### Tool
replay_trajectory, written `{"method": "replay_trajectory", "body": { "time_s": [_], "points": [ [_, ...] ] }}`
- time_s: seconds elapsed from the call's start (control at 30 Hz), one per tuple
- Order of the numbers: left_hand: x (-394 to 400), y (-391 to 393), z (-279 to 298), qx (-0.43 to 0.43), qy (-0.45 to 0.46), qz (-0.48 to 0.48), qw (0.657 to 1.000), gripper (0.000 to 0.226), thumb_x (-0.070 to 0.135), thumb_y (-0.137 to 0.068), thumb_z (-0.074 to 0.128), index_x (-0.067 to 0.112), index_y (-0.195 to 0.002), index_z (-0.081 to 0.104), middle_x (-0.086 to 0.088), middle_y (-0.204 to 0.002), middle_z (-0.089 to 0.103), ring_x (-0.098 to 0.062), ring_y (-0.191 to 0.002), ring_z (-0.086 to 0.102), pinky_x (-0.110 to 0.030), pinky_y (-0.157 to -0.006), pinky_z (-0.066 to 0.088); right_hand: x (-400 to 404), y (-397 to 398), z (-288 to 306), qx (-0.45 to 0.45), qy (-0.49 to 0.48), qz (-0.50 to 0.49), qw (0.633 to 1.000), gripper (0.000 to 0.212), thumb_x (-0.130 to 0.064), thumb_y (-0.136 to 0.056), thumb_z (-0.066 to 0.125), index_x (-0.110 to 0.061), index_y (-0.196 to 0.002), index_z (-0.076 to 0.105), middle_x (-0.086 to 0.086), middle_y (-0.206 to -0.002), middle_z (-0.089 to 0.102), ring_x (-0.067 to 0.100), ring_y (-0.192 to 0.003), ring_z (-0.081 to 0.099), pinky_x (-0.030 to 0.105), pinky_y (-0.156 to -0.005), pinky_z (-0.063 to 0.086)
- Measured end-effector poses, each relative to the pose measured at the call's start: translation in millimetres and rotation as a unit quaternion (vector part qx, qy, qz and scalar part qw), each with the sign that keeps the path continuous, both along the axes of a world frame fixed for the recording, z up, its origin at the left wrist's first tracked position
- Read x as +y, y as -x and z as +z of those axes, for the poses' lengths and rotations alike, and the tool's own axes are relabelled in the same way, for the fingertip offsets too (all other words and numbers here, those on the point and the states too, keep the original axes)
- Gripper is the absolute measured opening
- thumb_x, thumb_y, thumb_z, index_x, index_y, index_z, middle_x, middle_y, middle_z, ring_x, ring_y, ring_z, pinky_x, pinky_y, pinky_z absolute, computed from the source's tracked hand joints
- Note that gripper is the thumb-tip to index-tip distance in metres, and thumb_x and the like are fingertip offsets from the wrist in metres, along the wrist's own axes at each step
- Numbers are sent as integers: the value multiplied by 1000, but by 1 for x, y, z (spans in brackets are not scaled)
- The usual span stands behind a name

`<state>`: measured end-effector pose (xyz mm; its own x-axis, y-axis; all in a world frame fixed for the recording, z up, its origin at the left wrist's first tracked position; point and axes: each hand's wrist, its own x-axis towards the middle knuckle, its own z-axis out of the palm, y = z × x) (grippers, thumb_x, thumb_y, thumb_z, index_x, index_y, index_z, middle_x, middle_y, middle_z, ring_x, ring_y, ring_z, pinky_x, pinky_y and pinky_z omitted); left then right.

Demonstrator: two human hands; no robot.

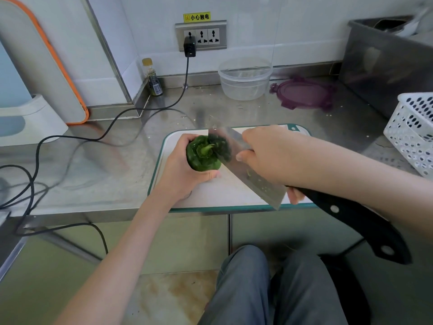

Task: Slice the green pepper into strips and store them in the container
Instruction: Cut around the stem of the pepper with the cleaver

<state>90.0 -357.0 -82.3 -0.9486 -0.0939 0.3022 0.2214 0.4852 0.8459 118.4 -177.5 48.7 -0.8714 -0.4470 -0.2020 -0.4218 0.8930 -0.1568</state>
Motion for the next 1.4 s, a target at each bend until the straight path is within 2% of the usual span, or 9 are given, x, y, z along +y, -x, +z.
{"method": "replay_trajectory", "body": {
  "time_s": [0.2, 0.43, 0.63, 0.73, 0.83, 1.03, 1.13, 1.27, 1.4],
  "points": [
    [1, -3, 0, 2, 26, -2, 1000, 73, 5, -51, 90, 18, -109, 47, 22, -95, 52, 19, -84, 50, 1, -72, 35, 3, -4, -1, 8, -32, 11, 999, 37, -28, -102, 36, -15, -68, 28, -1, -75, 32, 15, -65, 34, 10, -42, 30],
    [-3, 2, 0, -13, 5, -10, 1000, 73, 4, -49, 91, 18, -106, 47, 19, -95, 54, 17, -81, 52, -4, -74, 41, 12, -5, -7, 12, 13, -12, 1000, 37, -33, -101, 36, -20, -67, 27, -2, -67, 35, 15, -30, 48, 7, -30, 33],
    [-8, 6, -1, -30, -12, -5, 999, 71, 7, -52, 90, 21, -106, 47, 17, -95, 57, 14, -78, 53, -5, -70, 41, 6, -8, -22, 40, 60, -21, 997, 39, -31, -101, 34, -22, -65, 22, -3, -66, 32, 8, -41, 31, 0, -38, 34],
    [-7, 4, -2, -25, -11, -4, 1000, 72, 8, -52, 91, 24, -106, 46, 19, -96, 56, 15, -81, 53, -4, -72, 41, 11, -5, -21, 23, 56, -29, 998, 33, -33, -101, 34, -20, -71, 30, -2, -68, 36, 10, -39, 35, 14, -25, 31],
    [-6, 2, -2, -19, -6, -1, 1000, 73, 8, -52, 90, 24, -108, 46, 21, -97, 54, 18, -83, 52, -1, -72, 38, 15, -1, -16, 14, 42, -40, 998, 38, -34, -100, 36, -20, -66, 26, -1, -67, 37, 11, -43, 41, 25, -36, 33],
    [0, -2, 2, 9, 13, 7, 1000, 74, 8, -51, 91, 25, -108, 47, 25, -97, 51, 20, -87, 49, 1, -74, 35, 24, 7, -17, 12, 57, -33, 998, 39, -37, -98, 40, -19, -65, 28, -1, -66, 40, 11, -36, 53, 16, -32, 32],
    [-1, -3, 3, 25, 14, 5, 1000, 73, 6, -52, 90, 25, -109, 48, 26, -100, 52, 17, -91, 51, 1, -75, 35, 47, 14, -14, 18, 77, -64, 995, 31, -44, -94, 45, -18, -77, 47, 0, -72, 52, 24, -64, 58, 27, -48, 38],
    [-2, -3, 3, 26, 25, -2, 999, 76, 6, -52, 89, 24, -114, 49, 33, -102, 49, 17, -95, 50, 1, -79, 36, 76, 34, -37, -55, 185, -181, 964, 29, -41, -95, 45, -13, -100, 50, 22, -70, 58, 25, -35, 54, 23, -33, 40],
    [1, -7, 6, 21, 13, -10, 1000, 74, 9, -54, 90, 23, -114, 49, 29, -103, 50, 16, -95, 50, -1, -80, 38, 79, 58, -75, -89, 246, -240, 935, 31, -37, -98, 40, -7, -98, 37, 11, -64, 39, 26, -30, 51, 25, -34, 43]
  ]
}}
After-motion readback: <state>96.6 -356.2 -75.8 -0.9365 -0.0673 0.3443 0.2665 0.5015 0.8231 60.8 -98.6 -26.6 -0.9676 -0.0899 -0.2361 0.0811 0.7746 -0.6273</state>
